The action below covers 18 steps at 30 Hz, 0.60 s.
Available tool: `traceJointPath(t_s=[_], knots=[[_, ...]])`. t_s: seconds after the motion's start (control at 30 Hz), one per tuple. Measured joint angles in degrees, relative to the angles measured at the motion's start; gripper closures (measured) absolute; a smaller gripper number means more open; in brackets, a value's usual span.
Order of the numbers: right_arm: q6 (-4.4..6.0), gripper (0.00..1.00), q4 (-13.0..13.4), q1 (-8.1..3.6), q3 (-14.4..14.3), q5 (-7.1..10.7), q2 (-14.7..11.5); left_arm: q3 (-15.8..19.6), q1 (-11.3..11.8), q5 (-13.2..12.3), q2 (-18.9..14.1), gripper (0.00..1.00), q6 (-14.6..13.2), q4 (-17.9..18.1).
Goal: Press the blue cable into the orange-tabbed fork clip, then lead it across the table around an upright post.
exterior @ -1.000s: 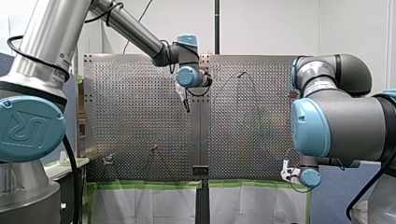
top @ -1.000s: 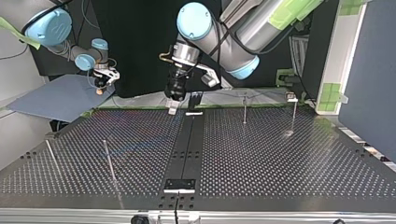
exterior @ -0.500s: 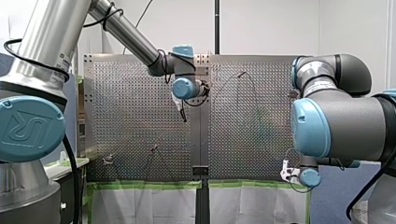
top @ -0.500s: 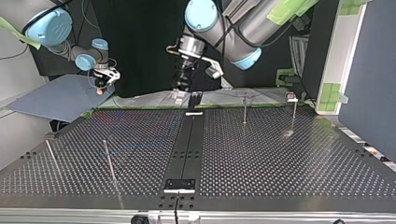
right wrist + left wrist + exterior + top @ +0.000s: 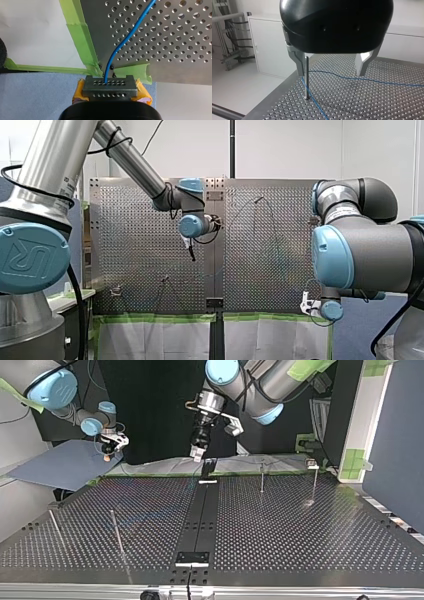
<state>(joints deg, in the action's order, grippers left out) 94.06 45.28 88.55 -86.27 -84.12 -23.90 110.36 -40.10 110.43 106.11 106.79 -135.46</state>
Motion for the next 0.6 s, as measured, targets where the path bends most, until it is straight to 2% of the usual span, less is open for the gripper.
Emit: traceJointPath(t_s=[0.6], knots=[[0.0,1.0,0.13,0.0,0.0,0.17,0.0,7.77,0.13,1.23,0.0,0.02,-0.18,7.81]])
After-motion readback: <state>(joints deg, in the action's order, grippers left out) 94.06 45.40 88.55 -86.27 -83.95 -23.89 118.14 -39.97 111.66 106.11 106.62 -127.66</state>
